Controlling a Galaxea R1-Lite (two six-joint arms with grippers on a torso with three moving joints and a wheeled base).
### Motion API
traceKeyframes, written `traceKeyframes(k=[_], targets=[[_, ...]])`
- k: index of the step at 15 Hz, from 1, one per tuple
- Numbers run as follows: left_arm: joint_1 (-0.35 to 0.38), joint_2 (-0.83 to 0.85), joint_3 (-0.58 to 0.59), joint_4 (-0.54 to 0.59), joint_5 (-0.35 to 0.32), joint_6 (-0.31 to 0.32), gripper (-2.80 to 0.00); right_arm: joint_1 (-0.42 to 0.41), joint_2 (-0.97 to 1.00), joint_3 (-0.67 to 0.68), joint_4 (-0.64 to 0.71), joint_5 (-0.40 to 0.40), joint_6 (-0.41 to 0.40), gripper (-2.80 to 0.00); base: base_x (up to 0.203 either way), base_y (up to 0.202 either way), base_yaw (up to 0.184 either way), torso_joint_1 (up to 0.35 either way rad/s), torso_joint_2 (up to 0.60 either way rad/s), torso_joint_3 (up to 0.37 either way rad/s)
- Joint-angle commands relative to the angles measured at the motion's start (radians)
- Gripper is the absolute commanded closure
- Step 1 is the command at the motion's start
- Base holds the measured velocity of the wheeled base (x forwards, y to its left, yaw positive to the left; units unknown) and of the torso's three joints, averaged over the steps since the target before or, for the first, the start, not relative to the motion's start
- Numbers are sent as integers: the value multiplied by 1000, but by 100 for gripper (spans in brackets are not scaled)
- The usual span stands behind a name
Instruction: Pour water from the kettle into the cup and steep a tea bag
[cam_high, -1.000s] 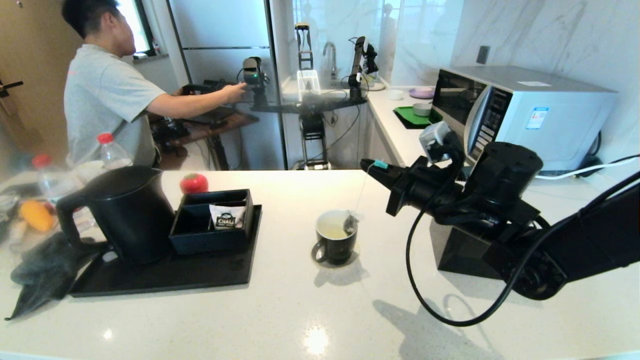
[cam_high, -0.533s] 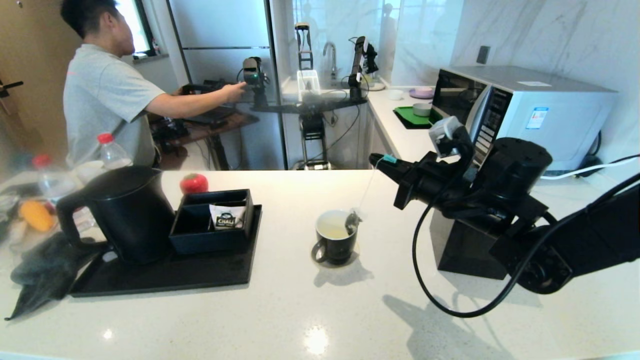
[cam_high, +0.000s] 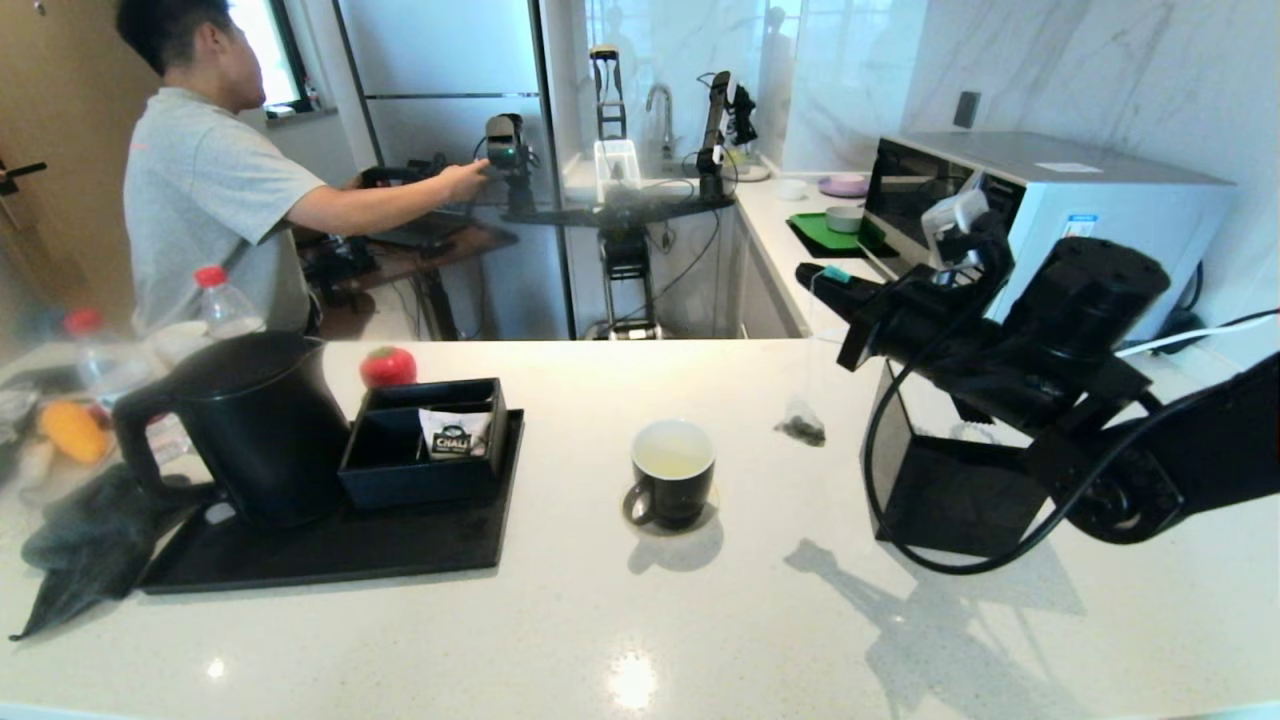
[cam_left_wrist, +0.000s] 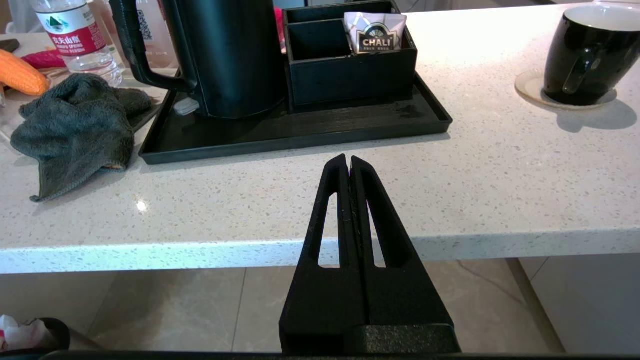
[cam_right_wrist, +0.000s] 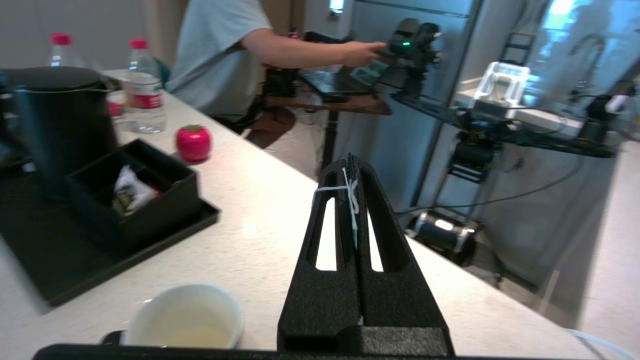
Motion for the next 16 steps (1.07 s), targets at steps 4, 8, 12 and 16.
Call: traceKeyframes(k=[4,8,12,16], targets=[[0,0,0,0,0,0,0,-169,-43,-114,80,10,4,0,0,0,0,0,0,0],[0,0,0,0,0,0,0,-275,-48,-199,140,17,6,0,0,0,0,0,0,0],[0,0,0,0,0,-1,0,-335,-50,-215,162,55,6,0,0,0,0,0,0,0],[0,0,0,0,0,-1,0,-377,-72,-178,163,82,6,0,0,0,0,0,0,0]])
